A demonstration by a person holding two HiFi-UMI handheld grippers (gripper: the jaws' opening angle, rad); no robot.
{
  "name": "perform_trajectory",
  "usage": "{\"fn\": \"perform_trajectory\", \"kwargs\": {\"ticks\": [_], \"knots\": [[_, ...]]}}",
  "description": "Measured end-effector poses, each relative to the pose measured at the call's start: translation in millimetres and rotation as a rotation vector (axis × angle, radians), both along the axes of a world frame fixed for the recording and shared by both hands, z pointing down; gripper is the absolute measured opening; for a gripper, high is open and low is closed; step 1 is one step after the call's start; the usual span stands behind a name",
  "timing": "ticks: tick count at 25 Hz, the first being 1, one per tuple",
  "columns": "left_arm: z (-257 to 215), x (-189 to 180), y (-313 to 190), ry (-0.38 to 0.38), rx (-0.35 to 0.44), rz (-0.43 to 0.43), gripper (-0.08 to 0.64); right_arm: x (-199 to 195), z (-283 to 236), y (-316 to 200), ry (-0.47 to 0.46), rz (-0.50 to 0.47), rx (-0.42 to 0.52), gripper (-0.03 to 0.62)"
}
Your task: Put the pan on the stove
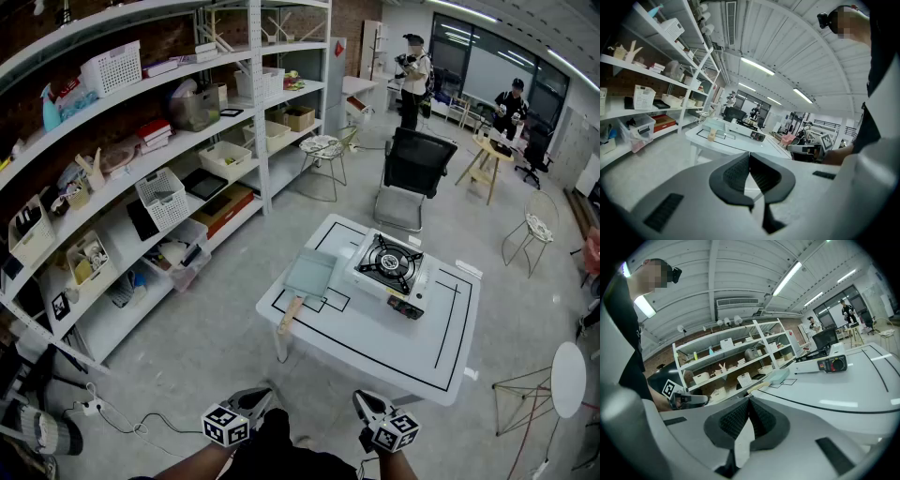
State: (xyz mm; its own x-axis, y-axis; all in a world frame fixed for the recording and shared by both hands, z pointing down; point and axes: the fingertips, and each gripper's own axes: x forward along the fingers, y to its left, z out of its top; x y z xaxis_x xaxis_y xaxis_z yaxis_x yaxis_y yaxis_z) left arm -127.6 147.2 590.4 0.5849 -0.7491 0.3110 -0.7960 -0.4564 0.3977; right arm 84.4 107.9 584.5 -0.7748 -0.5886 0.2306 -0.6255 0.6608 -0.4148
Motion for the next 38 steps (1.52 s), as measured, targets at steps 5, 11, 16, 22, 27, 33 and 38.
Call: {"fn": "perform_trajectory", "kwargs": {"ticks": [5, 11, 16, 22, 27, 33, 38], "knots": [[-0.8, -4.8, -2.8, -0.015, 0.003, 0.001, 0.011, 0.1, -4.3, -1.5, -0.006, 0.016, 0.015, 0.026], [-4.9, 1.3, 0.1, -0.027, 0.003, 0.018, 0.011, 3.9, -8.6, 9.1, -0.014, 0.026, 0.027, 0.026], [-4.4, 6.5, -0.1, -0.041, 0.003, 0.029, 0.011, 11.2, -7.1, 16.5, -0.016, 0.043, 0.031, 0.026], [-8.2, 17.3, -0.8, -0.053, 0.015, 0.046, 0.011, 23.9, -6.8, 20.5, -0.015, 0.077, 0.038, 0.026], [-14.3, 23.0, -1.1, -0.058, 0.023, 0.061, 0.011, 29.3, -12.6, 23.0, -0.023, 0.097, 0.046, 0.026], [-15.3, 24.8, 1.0, -0.066, 0.026, 0.057, 0.011, 33.4, -12.8, 24.2, -0.028, 0.1, 0.046, 0.026], [-19.5, 23.6, 3.6, -0.08, 0.025, 0.064, 0.009, 32.8, -13.6, 28.4, -0.045, 0.112, 0.04, 0.026]]}}
